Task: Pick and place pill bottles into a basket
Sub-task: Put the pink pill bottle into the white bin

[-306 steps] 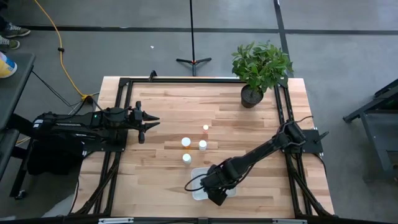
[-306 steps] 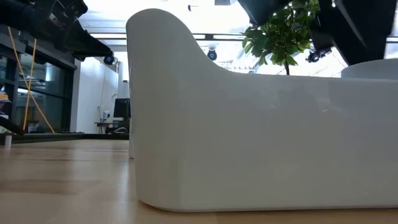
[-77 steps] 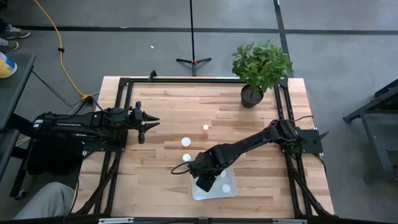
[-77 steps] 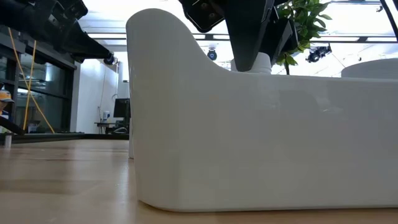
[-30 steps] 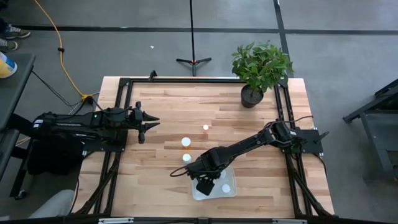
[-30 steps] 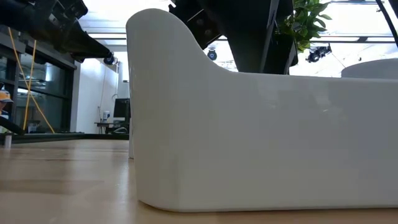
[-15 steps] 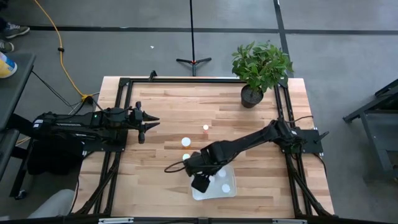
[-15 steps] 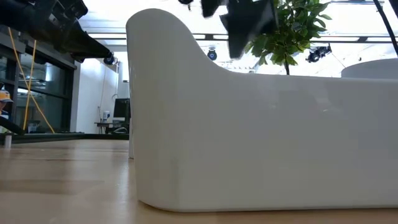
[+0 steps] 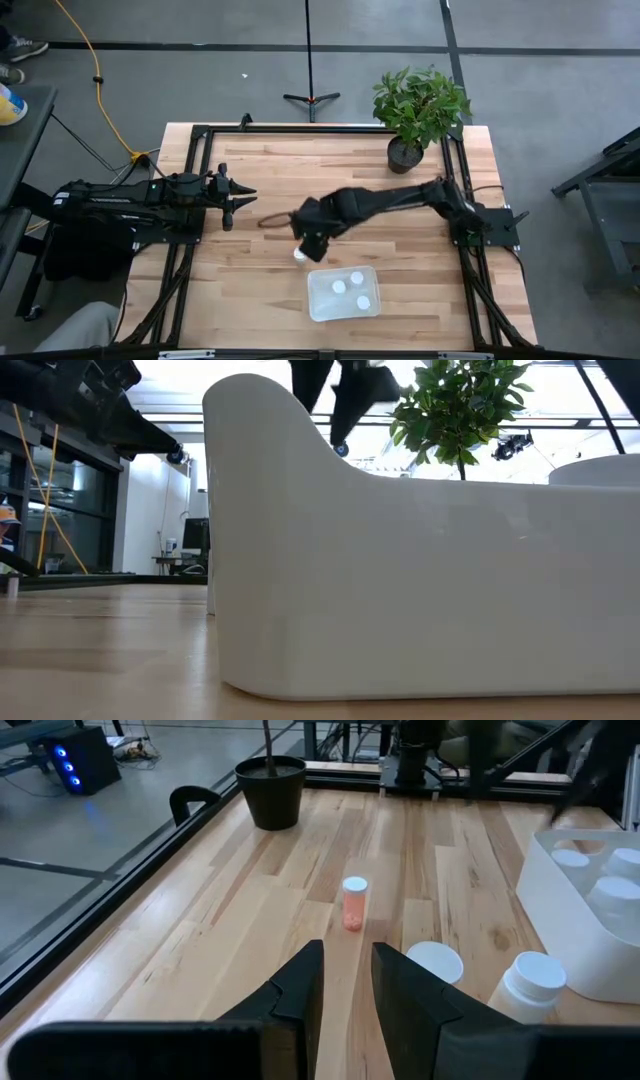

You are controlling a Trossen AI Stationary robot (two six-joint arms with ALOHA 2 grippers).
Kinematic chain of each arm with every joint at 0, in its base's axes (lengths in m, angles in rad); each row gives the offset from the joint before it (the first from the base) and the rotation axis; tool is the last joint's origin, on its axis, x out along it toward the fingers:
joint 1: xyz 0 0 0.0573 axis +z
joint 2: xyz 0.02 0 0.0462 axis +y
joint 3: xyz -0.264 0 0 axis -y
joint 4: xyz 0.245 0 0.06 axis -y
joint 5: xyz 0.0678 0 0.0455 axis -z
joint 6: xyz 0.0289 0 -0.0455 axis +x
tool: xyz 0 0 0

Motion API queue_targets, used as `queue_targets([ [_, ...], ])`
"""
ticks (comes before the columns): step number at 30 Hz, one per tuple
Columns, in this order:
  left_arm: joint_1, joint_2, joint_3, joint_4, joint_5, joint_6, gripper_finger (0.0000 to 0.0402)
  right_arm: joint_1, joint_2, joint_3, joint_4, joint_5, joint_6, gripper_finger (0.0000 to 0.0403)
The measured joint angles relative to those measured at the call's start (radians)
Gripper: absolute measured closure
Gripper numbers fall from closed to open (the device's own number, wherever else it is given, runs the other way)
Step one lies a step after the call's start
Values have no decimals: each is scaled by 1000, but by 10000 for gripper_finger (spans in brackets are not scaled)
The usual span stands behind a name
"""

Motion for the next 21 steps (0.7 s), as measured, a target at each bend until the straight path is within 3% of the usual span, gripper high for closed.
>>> queue_targets([
  [11, 0, 0, 0, 0, 0, 0, 277, -175, 0, -158, 28, -87, -83, 134],
  [21, 0, 0, 0, 0, 0, 0, 277, -256, 1, -270, 109, -166, -144, 134],
])
